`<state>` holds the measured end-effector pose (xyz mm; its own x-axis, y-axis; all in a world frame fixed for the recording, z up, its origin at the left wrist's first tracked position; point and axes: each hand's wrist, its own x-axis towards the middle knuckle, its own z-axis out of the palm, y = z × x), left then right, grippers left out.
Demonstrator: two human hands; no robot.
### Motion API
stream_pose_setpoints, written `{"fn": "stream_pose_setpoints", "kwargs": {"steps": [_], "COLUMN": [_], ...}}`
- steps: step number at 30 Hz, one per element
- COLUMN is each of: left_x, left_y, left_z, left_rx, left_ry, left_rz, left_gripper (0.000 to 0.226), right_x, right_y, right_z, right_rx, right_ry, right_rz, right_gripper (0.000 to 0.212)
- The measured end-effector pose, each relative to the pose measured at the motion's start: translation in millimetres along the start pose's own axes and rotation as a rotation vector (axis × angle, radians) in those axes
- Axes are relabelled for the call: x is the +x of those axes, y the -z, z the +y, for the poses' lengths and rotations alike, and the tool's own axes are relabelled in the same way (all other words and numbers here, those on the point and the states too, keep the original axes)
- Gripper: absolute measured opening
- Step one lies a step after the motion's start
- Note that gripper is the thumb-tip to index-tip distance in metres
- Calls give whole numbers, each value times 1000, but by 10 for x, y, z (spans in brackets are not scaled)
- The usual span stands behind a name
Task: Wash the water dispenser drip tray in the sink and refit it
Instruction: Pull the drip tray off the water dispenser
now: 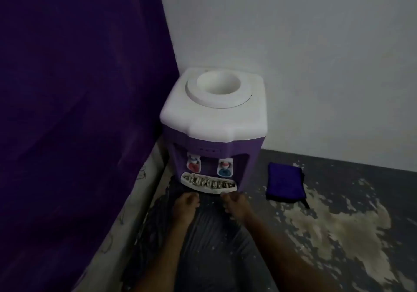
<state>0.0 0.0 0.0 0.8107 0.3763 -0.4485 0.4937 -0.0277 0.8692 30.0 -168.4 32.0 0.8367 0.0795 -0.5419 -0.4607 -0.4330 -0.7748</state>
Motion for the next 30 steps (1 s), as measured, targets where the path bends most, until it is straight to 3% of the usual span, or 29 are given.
{"fn": "stream_pose_setpoints", "kwargs": {"steps": [5, 15, 30], "left_x": [266, 543, 568], "left_y": [-32, -77, -53], "left_z": [65, 1, -56], "left_rx": [-308, -442, -515], "left_ry": [171, 298, 271], "left_rz": [-7, 16, -20], "left_gripper": [25, 42, 36], "right_x": [196, 413, 498], "right_y": [-194, -365, -353], "right_z": [-37, -38, 79], "right_rx": [407, 776, 842], "right_ry": [-237, -359, -370], "right_rz": [50, 112, 104], "right_gripper": [30, 17, 22]}}
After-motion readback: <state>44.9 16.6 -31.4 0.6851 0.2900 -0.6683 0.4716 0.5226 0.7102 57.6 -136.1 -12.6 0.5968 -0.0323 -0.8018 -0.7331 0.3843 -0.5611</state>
